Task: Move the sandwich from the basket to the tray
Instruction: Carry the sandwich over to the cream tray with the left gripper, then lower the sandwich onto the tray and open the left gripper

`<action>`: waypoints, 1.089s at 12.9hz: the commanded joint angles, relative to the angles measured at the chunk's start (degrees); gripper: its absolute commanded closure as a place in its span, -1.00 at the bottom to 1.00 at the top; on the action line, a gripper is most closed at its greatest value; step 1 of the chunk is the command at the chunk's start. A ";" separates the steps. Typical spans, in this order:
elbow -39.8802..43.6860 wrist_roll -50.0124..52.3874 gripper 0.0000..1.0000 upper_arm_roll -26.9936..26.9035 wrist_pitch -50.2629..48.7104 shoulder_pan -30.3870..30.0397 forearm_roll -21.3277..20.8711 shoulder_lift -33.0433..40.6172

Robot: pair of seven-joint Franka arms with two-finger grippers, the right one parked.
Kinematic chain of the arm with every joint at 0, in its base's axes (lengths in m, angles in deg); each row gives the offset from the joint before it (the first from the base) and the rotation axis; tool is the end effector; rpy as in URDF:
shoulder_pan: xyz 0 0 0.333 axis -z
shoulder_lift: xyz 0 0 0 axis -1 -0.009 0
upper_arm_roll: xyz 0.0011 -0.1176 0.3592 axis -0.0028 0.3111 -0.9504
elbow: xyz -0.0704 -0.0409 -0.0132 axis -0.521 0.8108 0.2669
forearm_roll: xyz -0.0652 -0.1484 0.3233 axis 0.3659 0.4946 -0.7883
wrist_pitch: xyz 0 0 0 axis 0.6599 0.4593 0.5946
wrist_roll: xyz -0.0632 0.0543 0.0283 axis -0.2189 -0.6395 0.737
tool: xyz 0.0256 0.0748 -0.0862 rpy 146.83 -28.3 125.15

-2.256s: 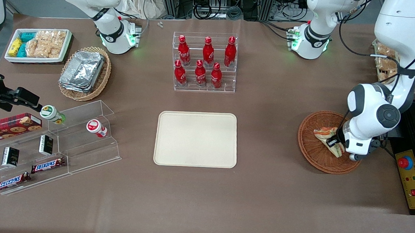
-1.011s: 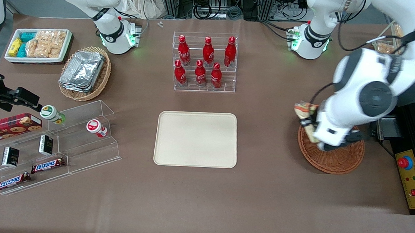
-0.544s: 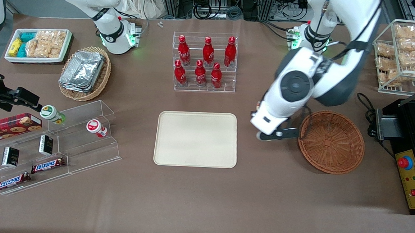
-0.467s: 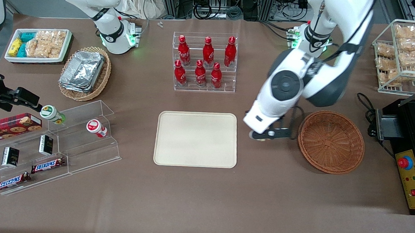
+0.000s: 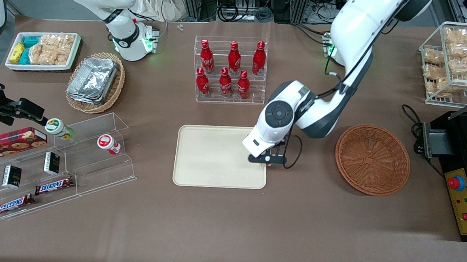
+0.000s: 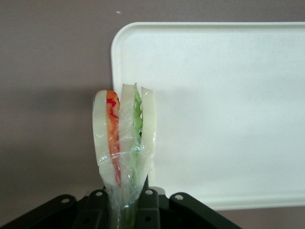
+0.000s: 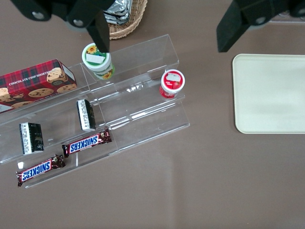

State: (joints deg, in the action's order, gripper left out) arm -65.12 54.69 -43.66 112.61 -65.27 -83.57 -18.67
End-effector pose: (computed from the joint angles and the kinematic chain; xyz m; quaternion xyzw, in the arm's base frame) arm 0.5669 -0.4187 0.3284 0.9987 -0.0070 -0.0399 0.0310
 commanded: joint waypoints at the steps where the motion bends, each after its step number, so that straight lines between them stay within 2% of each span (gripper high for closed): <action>1: 2.89 -0.06 0.58 -0.49 3.13 1.71 -1.96 -4.24; 3: 2.98 -0.06 0.57 -0.49 6.64 1.72 -1.88 -6.00; 4: 2.98 0.03 0.17 -0.49 7.27 1.72 -1.79 -6.35; 5: 2.89 -0.05 -0.99 -0.49 7.28 1.72 -1.88 -6.36; 8: 2.37 1.00 -1.00 -0.49 5.18 1.19 -1.88 -3.74; 11: 2.10 0.65 -1.00 -0.58 -7.36 -1.26 -1.18 2.15; 14: 1.22 -2.58 -1.00 -0.41 -17.13 -8.54 -0.82 9.18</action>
State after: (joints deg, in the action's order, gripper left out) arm -61.71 54.59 -44.48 100.18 -69.15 -84.68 -14.71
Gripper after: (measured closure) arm 0.000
